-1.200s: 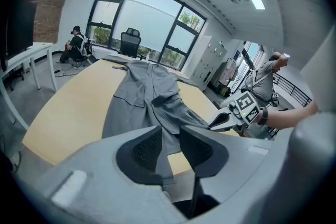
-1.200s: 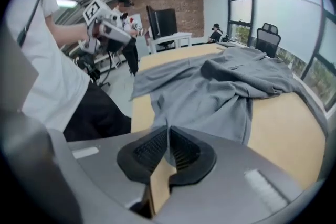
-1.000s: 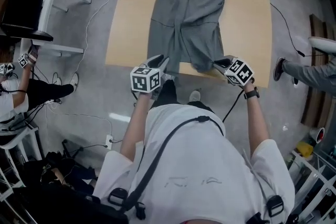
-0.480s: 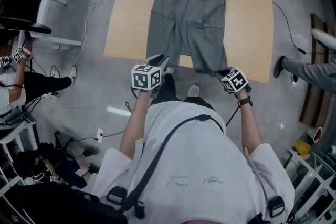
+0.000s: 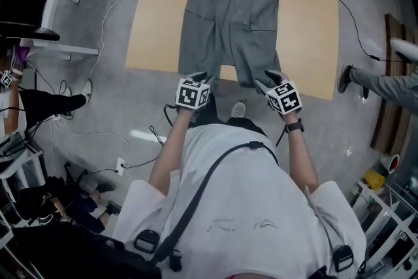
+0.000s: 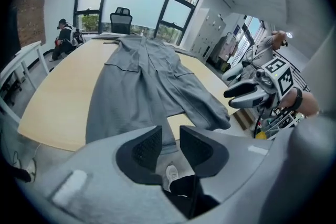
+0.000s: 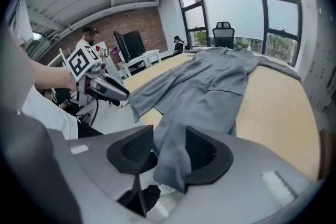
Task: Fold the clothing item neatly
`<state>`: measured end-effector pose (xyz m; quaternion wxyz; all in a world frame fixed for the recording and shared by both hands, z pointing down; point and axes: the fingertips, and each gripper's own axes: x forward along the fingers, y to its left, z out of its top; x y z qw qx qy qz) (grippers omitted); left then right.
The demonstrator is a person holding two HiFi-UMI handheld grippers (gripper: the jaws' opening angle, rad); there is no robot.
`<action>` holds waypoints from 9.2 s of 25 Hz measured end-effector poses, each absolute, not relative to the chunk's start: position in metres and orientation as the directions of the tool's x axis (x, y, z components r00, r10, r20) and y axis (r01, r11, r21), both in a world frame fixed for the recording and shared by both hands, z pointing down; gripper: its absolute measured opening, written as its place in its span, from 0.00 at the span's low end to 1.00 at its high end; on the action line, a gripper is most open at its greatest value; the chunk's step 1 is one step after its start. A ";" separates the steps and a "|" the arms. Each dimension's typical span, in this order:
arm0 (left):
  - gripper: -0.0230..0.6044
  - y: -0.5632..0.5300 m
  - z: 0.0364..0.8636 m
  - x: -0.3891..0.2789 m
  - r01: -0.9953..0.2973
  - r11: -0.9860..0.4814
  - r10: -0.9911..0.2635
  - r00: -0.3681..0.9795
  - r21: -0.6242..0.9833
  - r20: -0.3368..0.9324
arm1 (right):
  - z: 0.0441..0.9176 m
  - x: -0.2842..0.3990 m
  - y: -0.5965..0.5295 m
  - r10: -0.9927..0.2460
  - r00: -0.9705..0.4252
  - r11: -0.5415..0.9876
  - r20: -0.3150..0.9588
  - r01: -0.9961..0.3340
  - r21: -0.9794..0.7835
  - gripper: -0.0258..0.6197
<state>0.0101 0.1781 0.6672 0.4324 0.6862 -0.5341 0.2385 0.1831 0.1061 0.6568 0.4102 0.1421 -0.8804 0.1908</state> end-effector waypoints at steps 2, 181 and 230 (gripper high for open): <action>0.22 0.172 0.677 0.014 -0.943 -0.077 -0.505 0.316 0.323 0.803 | 0.654 0.167 0.111 -0.066 -0.656 0.888 0.752 -0.382 -0.255 0.33; 0.06 -0.345 0.746 -0.098 -0.860 -0.451 -0.433 0.444 0.238 0.784 | 0.552 0.025 -0.243 -0.636 -0.673 0.546 0.377 -0.738 -0.397 0.10; 0.23 -0.201 0.644 -0.216 -0.883 -0.114 -0.644 0.415 0.455 0.643 | 0.526 -0.123 -0.354 -0.615 -0.696 0.470 0.372 -0.701 -0.536 0.09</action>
